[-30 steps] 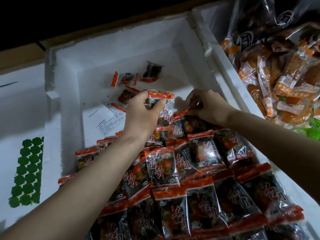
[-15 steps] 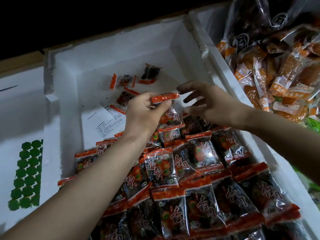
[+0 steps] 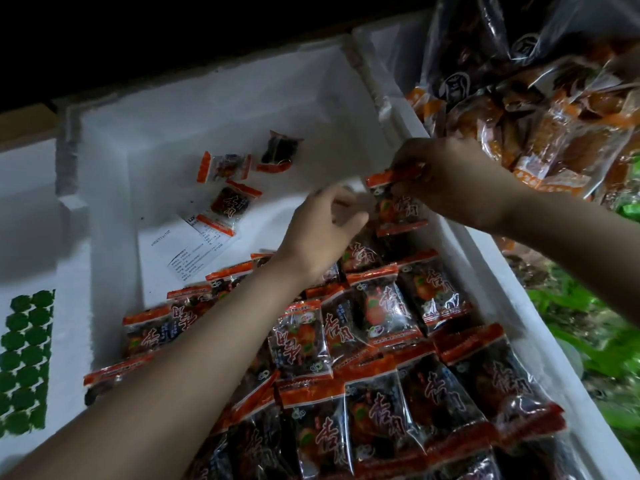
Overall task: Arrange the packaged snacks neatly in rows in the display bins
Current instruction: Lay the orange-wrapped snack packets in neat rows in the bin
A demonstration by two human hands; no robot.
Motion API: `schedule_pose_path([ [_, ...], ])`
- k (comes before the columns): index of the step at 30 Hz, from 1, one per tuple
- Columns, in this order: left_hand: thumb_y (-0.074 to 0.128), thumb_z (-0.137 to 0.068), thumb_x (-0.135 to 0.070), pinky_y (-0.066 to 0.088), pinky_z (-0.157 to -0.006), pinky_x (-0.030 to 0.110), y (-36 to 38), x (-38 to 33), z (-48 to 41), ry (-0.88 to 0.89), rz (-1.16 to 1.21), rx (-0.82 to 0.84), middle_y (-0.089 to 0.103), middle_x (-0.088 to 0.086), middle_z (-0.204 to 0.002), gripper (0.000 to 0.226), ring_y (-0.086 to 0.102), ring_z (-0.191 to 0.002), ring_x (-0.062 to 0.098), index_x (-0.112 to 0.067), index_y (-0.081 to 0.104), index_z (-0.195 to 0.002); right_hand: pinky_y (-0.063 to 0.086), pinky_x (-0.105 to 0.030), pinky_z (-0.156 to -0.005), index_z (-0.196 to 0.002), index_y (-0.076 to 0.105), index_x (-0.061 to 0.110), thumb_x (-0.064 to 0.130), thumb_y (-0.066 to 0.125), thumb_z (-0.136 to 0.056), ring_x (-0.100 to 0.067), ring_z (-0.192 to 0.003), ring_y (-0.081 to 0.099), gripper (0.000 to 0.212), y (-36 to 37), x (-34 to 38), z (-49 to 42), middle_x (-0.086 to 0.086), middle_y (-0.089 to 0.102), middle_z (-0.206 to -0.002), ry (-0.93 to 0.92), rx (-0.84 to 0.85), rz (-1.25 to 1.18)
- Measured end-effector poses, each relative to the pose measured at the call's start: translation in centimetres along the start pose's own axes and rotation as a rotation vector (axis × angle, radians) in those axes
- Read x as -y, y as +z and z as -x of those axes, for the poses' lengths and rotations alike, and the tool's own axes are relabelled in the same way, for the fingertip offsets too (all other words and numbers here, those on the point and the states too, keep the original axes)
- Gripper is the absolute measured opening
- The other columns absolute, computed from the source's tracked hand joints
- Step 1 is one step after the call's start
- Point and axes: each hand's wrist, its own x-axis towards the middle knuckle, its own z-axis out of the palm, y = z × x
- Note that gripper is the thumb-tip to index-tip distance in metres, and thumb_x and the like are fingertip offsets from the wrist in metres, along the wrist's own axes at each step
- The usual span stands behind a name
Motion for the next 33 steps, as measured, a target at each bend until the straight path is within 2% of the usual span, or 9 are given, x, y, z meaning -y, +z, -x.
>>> schedule_pose_path([
  [3,0.062,-0.090,-0.028,0.036,-0.102,0.031,0.6,1.9,-0.7,0.011,-0.391,0.173,0.050,0.004,-0.129,0.042,0.045,-0.121,0.018,-0.015,0.051,-0.129,0.048,-0.038,-0.080,-0.111,0.061,0.008,0.010,0.061,-0.086,-0.036,-0.095,0.061,0.025,0.4,-0.3,-0.7,-0.017,0.066,-0.102,0.031,0.114,0.101],
  [5,0.063,-0.089,-0.029,0.032,-0.106,0.036,0.9,2.2,-0.8,-0.012,-0.491,0.217,0.048,0.006,-0.134,0.048,0.040,-0.127,0.021,-0.014,0.048,-0.132,0.044,-0.033,-0.073,-0.112,0.059,0.011,0.010,0.056,-0.089,-0.034,-0.095,0.060,0.023,1.1,-0.1,-1.0,-0.016,0.064,-0.103,0.032,0.192,0.144],
  [8,0.066,-0.087,-0.028,0.033,-0.104,0.035,1.0,2.5,-1.1,-0.019,-0.482,0.198,0.049,0.008,-0.131,0.050,0.039,-0.125,0.023,-0.015,0.049,-0.132,0.044,-0.032,-0.073,-0.118,0.056,0.020,0.013,0.049,-0.094,-0.032,-0.098,0.060,0.027,2.1,0.4,-1.4,-0.013,0.060,-0.110,0.002,0.268,0.304],
  [11,0.070,-0.084,-0.026,0.035,-0.100,0.033,1.0,2.5,-1.0,-0.007,-0.456,0.186,0.050,0.008,-0.124,0.050,0.042,-0.121,0.023,-0.016,0.053,-0.129,0.041,-0.034,-0.092,-0.125,0.053,0.022,0.011,0.044,-0.095,-0.030,-0.109,0.056,0.033,3.0,0.7,-1.8,-0.011,0.060,-0.116,-0.067,0.341,0.435],
  [16,0.072,-0.083,-0.022,0.032,-0.089,0.020,0.5,3.1,-0.8,-0.001,-0.389,0.176,0.050,0.006,-0.118,0.049,0.046,-0.116,0.019,-0.013,0.055,-0.127,0.044,-0.036,-0.086,-0.123,0.049,0.019,0.004,0.042,-0.092,-0.033,-0.107,0.056,0.036,3.5,1.2,-1.5,-0.013,0.062,-0.114,-0.044,0.386,0.435],
  [19,0.071,-0.083,-0.020,0.031,-0.087,0.015,0.3,3.3,-0.6,0.009,-0.360,0.157,0.050,0.005,-0.121,0.049,0.048,-0.116,0.016,-0.012,0.053,-0.128,0.036,-0.032,-0.097,-0.130,0.042,0.016,0.009,0.036,-0.095,-0.026,-0.119,0.049,0.036,3.7,1.7,-1.1,-0.009,0.057,-0.122,-0.104,0.379,0.603],
  [22,0.071,-0.083,-0.020,0.029,-0.087,0.014,0.3,3.4,-0.5,0.014,-0.348,0.155,0.051,0.005,-0.123,0.048,0.047,-0.116,0.016,-0.012,0.054,-0.127,0.033,-0.033,-0.101,-0.128,0.043,0.009,0.012,0.034,-0.096,-0.024,-0.122,0.045,0.033,4.0,2.0,-1.2,-0.009,0.055,-0.127,-0.134,0.421,0.716],
  [27,0.071,-0.083,-0.020,0.030,-0.086,0.014,0.2,3.5,-0.5,0.004,-0.337,0.155,0.051,0.003,-0.120,0.046,0.048,-0.114,0.014,-0.013,0.055,-0.126,0.041,-0.034,-0.094,-0.127,0.046,0.011,0.008,0.034,-0.096,-0.027,-0.114,0.054,0.034,3.6,2.5,-2.0,-0.013,0.057,-0.122,-0.031,0.452,0.666],
  [33,0.070,-0.084,-0.020,0.030,-0.087,0.018,0.2,3.5,-0.5,-0.009,-0.336,0.166,0.050,0.004,-0.120,0.045,0.046,-0.117,0.017,-0.013,0.055,-0.126,0.034,-0.034,-0.104,-0.132,0.042,0.009,0.010,0.040,-0.094,-0.024,-0.124,0.042,0.037,3.9,2.7,-1.3,-0.009,0.051,-0.129,-0.137,0.491,0.659],
])
